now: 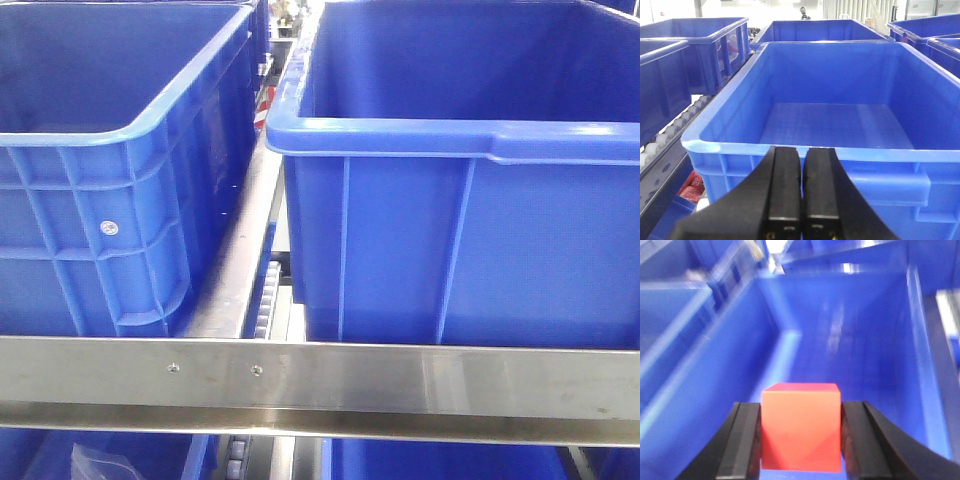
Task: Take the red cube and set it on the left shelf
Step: 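Lower the red cube into the blue bin and open the right gripper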
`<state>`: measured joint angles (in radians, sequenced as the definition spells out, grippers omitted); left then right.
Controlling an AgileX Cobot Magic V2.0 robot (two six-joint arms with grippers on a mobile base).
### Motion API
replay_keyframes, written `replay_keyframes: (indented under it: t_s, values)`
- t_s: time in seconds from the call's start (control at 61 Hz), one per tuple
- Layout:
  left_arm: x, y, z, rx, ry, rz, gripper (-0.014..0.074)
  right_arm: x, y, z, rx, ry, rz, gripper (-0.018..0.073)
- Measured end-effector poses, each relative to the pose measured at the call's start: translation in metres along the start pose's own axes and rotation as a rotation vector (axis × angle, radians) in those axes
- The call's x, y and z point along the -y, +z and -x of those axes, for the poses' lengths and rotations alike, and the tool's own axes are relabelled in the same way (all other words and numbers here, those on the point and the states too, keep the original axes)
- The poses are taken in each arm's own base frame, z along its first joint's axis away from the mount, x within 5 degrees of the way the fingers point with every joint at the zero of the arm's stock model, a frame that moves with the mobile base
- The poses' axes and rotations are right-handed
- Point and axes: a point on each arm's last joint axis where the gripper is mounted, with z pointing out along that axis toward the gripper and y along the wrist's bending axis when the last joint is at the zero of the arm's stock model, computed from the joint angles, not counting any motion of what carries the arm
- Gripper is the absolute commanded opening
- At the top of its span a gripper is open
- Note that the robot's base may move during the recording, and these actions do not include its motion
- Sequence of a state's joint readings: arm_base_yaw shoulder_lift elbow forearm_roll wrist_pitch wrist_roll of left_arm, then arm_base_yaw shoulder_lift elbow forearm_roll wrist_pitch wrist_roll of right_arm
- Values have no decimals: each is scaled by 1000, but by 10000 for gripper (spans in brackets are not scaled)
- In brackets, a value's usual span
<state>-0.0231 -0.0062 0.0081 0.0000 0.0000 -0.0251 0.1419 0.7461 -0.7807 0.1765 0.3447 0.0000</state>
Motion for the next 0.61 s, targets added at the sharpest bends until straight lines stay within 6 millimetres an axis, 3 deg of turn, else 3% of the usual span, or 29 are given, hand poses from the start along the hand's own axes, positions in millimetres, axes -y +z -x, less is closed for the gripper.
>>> replay_keyframes:
  t_s: [0.311, 0.361, 0.508, 0.607]
  values:
    - [0, 0, 0, 0, 0, 0, 102, 1, 94, 28, -119, 8, -23, 88]
    - [0, 0, 0, 0, 0, 0, 102, 2, 108, 28, -142, 9, -27, 150]
    - [0, 0, 0, 0, 0, 0, 102, 3, 135, 28, -192, 11, -32, 459]
    - [0, 0, 0, 0, 0, 0, 102, 5, 144, 23, -218, 13, -35, 487]
